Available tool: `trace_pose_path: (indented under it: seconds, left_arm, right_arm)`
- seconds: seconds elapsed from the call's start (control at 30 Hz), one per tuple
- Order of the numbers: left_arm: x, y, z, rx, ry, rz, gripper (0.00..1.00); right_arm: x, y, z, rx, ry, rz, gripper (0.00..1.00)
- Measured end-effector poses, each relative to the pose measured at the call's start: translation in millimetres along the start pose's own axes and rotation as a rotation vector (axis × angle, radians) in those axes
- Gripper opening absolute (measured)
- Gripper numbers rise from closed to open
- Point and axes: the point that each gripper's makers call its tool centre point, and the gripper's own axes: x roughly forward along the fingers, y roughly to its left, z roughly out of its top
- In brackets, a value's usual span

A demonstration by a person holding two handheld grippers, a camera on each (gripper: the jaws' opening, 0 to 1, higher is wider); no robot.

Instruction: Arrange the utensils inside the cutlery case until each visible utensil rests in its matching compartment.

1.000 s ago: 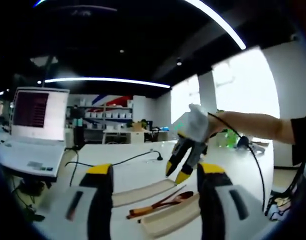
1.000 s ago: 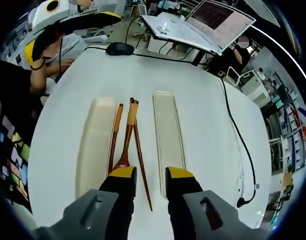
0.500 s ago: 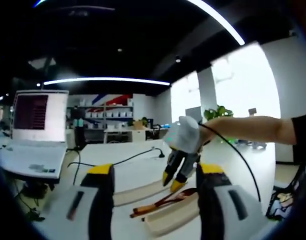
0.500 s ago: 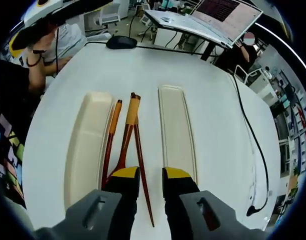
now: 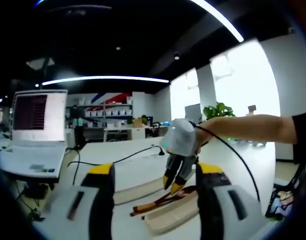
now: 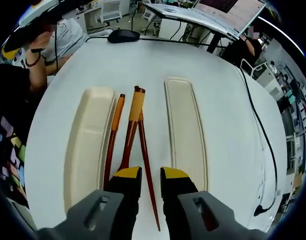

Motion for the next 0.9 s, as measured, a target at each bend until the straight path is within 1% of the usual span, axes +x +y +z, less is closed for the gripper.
trace_pose_path:
  seconds: [0.07, 0.1, 0.13, 0.17, 0.2, 0.23, 0.3, 0.37, 0.43, 0.53, 0.73, 0.8, 0.83, 0.9]
  left_arm:
    - [0.1, -0.6, -0.1, 0.001, 0.000, -0.002, 0.68]
    - [0.0, -0.9, -0.2, 0.000, 0.001, -0.004, 0.68]
    - [-0.1, -1.2, -0.2, 0.000, 0.000, -0.005, 0.68]
    - [-0.2, -1.2, 0.0, -0.003, -0.001, -0.005, 0.68]
    - [-0.2, -0.4, 0.3, -0.015, -0.004, -0.001, 0.69]
    - [-0.4, 0.6, 0.5, -0.026, -0.005, 0.001, 0.69]
    - [-0.8, 1.0, 0.4, -0.025, -0.006, 0.002, 0.68]
    - [-0.9, 1.9, -0.2, -0.021, -0.002, 0.003, 0.67]
    - [-0.9, 1.6, -0.5, -0.021, -0.001, 0.002, 0.67]
    - [-0.5, -0.6, -1.1, -0.016, 0.002, -0.005, 0.66]
    - [1.8, -2.2, -5.1, -0.016, 0.016, -0.014, 0.65]
    - [1.4, -2.2, -4.6, -0.016, 0.014, -0.016, 0.65]
    - [1.0, -2.2, -3.9, -0.017, 0.012, -0.016, 0.65]
    - [0.5, -1.5, -3.0, -0.019, 0.008, -0.014, 0.65]
  right_arm:
    - [4.4, -1.1, -2.0, 0.005, 0.013, -0.009, 0.15]
    - [2.5, -1.0, 1.1, 0.001, 0.007, -0.002, 0.12]
    - [2.7, -3.7, 1.0, 0.042, 0.008, -0.035, 0.11]
    - [1.5, 4.2, 1.3, 0.018, 0.011, 0.007, 0.07]
    - [4.1, 15.2, 2.5, -0.011, -0.001, 0.060, 0.03]
    - [1.5, 8.8, 2.6, -0.075, 0.005, 0.023, 0.03]
    - [-0.6, 7.5, 2.4, -0.013, -0.002, 0.015, 0.03]
    - [-0.4, 6.8, 1.7, -0.027, -0.005, 0.021, 0.03]
    - [0.2, 7.0, 1.0, 0.015, -0.021, 0.041, 0.02]
    - [0.9, 6.5, -0.3, -0.003, -0.039, 0.047, 0.02]
    - [2.4, 5.5, 0.5, 0.017, -0.047, 0.041, 0.02]
    - [2.7, 5.0, 0.7, 0.023, -0.046, 0.036, 0.02]
    - [2.3, 3.4, 0.6, 0.046, -0.054, 0.035, 0.02]
    - [3.3, 5.3, 1.9, 0.040, -0.060, 0.039, 0.02]
